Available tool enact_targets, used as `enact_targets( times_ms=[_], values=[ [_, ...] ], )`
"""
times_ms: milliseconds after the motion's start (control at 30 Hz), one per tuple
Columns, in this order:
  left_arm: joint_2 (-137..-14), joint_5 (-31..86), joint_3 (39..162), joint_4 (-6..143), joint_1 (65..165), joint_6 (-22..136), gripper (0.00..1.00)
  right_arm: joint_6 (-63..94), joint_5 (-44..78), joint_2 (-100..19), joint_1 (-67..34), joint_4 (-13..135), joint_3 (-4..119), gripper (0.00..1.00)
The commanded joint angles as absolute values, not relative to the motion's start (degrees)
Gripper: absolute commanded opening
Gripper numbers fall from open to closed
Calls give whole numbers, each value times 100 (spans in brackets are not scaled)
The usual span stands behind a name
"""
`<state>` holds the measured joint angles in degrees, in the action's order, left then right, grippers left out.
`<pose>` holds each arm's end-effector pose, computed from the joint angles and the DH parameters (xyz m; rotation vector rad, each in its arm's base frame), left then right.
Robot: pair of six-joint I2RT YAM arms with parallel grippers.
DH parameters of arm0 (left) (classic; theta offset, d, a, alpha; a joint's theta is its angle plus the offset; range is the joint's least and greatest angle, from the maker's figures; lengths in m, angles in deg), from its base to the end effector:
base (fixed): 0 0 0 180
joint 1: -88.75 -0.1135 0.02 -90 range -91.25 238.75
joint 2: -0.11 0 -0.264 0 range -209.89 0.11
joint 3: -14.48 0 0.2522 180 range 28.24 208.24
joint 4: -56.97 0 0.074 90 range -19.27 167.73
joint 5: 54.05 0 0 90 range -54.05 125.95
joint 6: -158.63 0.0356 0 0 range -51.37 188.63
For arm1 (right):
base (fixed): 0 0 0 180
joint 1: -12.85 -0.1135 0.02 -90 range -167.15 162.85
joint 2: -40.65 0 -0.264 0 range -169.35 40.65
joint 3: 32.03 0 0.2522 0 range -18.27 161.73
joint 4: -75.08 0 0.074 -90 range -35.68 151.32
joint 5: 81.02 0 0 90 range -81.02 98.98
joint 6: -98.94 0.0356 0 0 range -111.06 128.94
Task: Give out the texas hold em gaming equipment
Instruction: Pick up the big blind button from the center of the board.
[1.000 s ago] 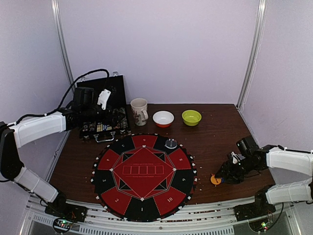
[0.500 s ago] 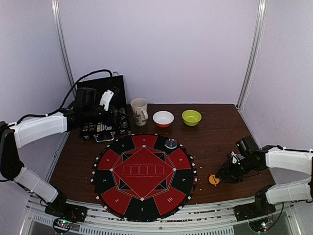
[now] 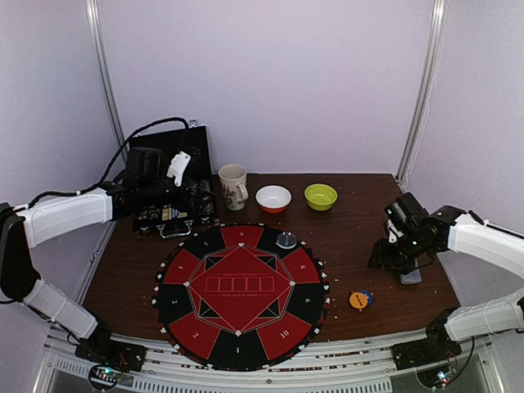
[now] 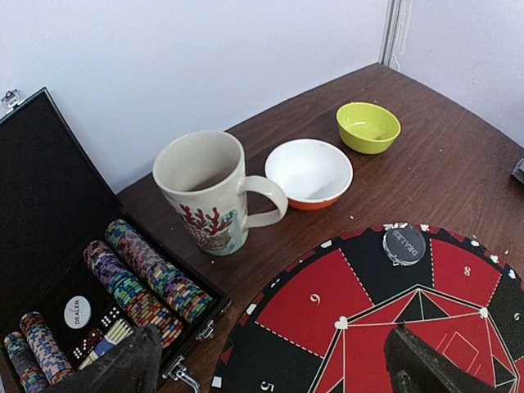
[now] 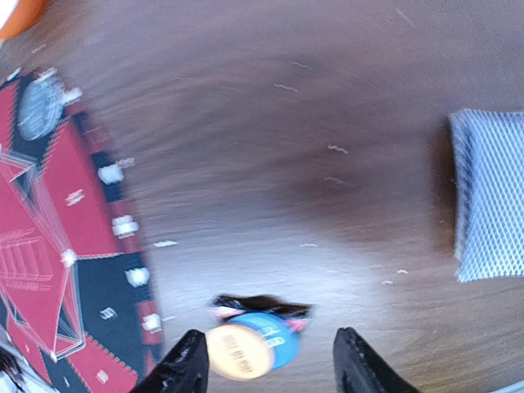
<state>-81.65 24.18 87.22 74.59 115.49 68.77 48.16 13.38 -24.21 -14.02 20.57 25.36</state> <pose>0.2901 -0.1543 0.2864 0.6056 1.9709 -0.4985 0.1855 0.0971 0.2230 0.2682 2.7230 0.4604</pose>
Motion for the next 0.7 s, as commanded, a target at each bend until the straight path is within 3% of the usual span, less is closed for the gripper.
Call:
enact_targets(
  times_ms=[0,233,667],
  values=[
    [-8229,2436,8651,7177,11566,6992,98,4856,207,-3137,-2359,1024,3145,59],
    [-8234,2429,8646,7179,11565,6966,98,4850,161,-4016,-3181,776,3524,71],
    [-8216,2456,8615,7152,11568,7001,98,4630,459,-4501,-3444,923,3569,70]
  ],
)
